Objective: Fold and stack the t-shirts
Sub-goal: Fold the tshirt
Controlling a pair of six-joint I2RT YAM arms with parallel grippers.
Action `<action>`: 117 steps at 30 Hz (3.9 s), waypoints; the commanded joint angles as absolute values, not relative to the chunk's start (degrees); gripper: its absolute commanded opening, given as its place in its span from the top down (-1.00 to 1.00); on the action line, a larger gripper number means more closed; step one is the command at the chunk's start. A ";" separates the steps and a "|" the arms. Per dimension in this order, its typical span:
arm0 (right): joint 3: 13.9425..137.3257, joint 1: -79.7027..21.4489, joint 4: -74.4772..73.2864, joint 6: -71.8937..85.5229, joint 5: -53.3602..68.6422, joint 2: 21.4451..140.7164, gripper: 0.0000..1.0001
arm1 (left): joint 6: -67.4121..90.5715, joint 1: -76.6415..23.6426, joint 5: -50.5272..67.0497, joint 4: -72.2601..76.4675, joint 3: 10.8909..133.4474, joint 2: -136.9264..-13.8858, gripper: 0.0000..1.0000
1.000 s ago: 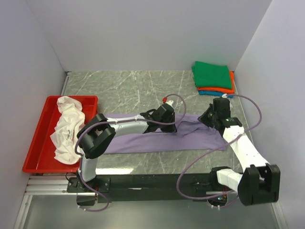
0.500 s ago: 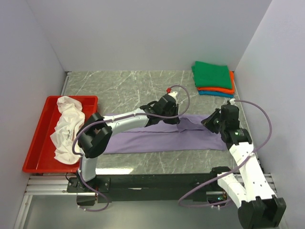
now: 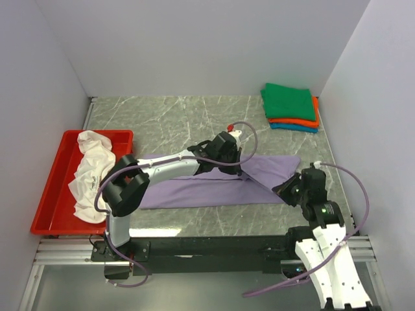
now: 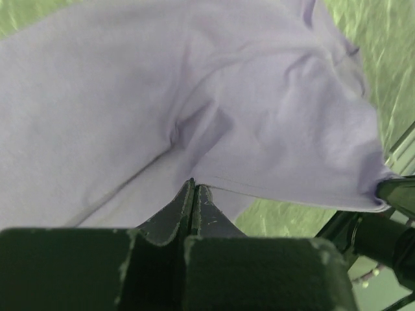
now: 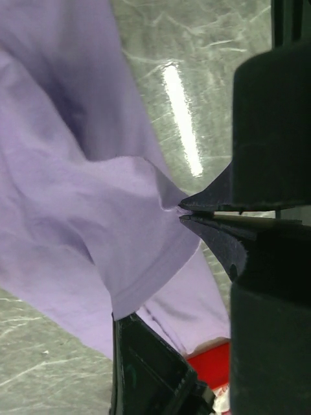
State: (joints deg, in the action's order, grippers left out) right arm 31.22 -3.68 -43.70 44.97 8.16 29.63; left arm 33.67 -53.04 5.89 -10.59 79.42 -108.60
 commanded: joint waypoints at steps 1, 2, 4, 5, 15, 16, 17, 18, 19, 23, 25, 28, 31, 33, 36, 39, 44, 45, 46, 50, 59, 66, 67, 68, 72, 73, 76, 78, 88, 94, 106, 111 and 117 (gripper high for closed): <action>29.97 -3.25 -47.37 48.07 8.96 25.23 1.00 | 31.64 -53.44 9.40 -8.44 77.44 -106.61 0.99; 29.45 -3.25 -48.16 48.69 9.31 24.18 1.00 | 31.47 -53.70 9.84 -8.44 77.08 -107.05 0.99; 28.74 -3.25 -48.60 49.30 9.93 23.29 1.00 | 31.03 -54.05 10.28 -8.09 76.47 -107.49 0.99; 27.87 -3.25 -48.95 49.74 10.45 22.51 1.00 | 30.76 -54.49 10.63 -8.00 76.38 -108.01 0.99; 22.68 -3.25 -48.17 52.29 10.55 23.81 1.00 | 29.27 -55.72 10.81 -8.44 76.82 -112.23 0.99; 23.11 -3.25 -47.90 52.47 9.50 24.60 1.00 | 29.01 -55.72 10.98 -8.70 77.34 -112.93 0.99; 23.55 -3.25 -47.47 52.56 8.80 26.35 1.00 | 28.92 -55.81 11.16 -9.05 77.69 -113.37 0.99; 24.16 -3.25 -47.29 52.65 8.09 27.50 1.00 | 28.57 -55.81 10.99 -9.84 78.04 -113.81 0.99; 24.87 -3.16 -47.02 52.82 7.56 28.64 1.00 | 28.30 -55.81 10.73 -10.45 79.09 -114.25 0.99; 30.22 -3.25 -46.32 52.82 3.78 36.20 1.00 | 27.69 -55.90 9.41 -12.74 81.91 -116.28 0.99; 32.25 -3.34 -45.79 52.47 2.82 39.01 1.00 | 27.69 -55.90 8.97 -14.06 83.75 -116.63 0.99; 35.24 -3.16 -43.16 51.59 1.06 44.20 1.00 | 28.30 -55.72 8.00 -15.20 86.04 -117.33 0.99; 38.48 -3.08 -40.61 50.02 0.09 50.60 1.00 | 29.62 -55.46 7.30 -16.43 87.53 -117.77 0.99; 39.72 -3.08 -39.03 49.40 -1.04 53.16 1.00 | 31.02 -54.76 7.56 -16.61 87.80 -117.77 0.99; 42.27 -2.99 -36.65 47.82 -0.27 57.65 1.00 | 32.86 -53.62 8.96 -15.91 87.10 -117.25 0.99; 44.82 -2.99 -35.95 47.29 -0.18 60.82 1.00 | 33.40 -52.82 10.02 -15.21 86.66 -116.46 0.99; 44.22 -2.99 -37.44 48.25 -0.27 56.79 1.00 | 31.99 -52.73 9.58 -16.08 86.49 -115.49 0.99; 43.51 -2.99 -37.79 48.43 -0.18 55.39 1.00 | 31.91 -52.65 9.84 -15.91 85.88 -115.23 0.99; 41.33 -2.99 -38.23 48.78 1.56 52.41 1.00 | 31.82 -52.73 10.28 -15.73 85.61 -114.79 0.99; 34.55 -3.08 -40.16 49.66 5.17 43.35 1.00 | 31.12 -52.65 11.42 -14.86 82.89 -112.77 0.99; 29.35 -2.99 -48.86 49.49 7.74 29.62 0.21 | 29.71 -52.73 12.74 -12.93 76.12 -107.93 0.55; 29.62 -2.99 -51.33 49.39 3.60 29.97 0.01 | 31.20 -52.73 14.15 -10.11 71.46 -104.94 0.10; 29.36 -2.99 -51.50 49.66 3.43 30.32 0.00 | 31.55 -52.65 14.32 -9.93 71.28 -104.77 0.09; 29.09 -2.99 -51.42 49.92 3.43 30.41 0.00 | 32.34 -52.73 14.33 -9.67 70.76 -104.94 0.08; 27.95 -3.08 -52.73 52.46 0.88 28.75 0.00 | 34.54 -52.65 13.01 -8.18 69.79 -105.90 0.06; 27.60 -2.99 -53.00 52.64 0.53 28.39 0.00 | 34.72 -52.73 12.40 -7.83 69.79 -106.17 0.07; 25.50 -2.99 -52.56 53.17 0.61 27.51 0.00 | 34.63 -52.65 12.92 -6.95 70.66 -107.66 0.08; 23.13 -2.99 -51.77 53.70 1.49 27.42 0.01 | 34.63 -52.73 13.01 -6.94 71.80 -109.06 0.10; 16.18 -3.16 -45.53 55.72 3.34 30.06 0.07 | 34.89 -52.82 14.15 -5.98 72.33 -111.88 0.18; 12.84 -3.60 -43.33 56.25 5.09 29.89 0.14 | 35.07 -52.91 14.94 -5.10 72.07 -112.50 0.24; 14.50 -3.96 -44.64 54.41 8.35 30.50 1.00 | 35.07 -53.09 15.38 -4.83 72.51 -112.85 0.68; 19.85 -3.96 -48.69 53.00 8.61 29.71 1.00 | 35.42 -53.09 14.77 -5.18 72.07 -111.10 0.99; 24.96 -4.04 -52.55 52.38 10.89 29.44 1.00 | 35.77 -53.00 13.19 -7.03 72.60 -109.43 0.99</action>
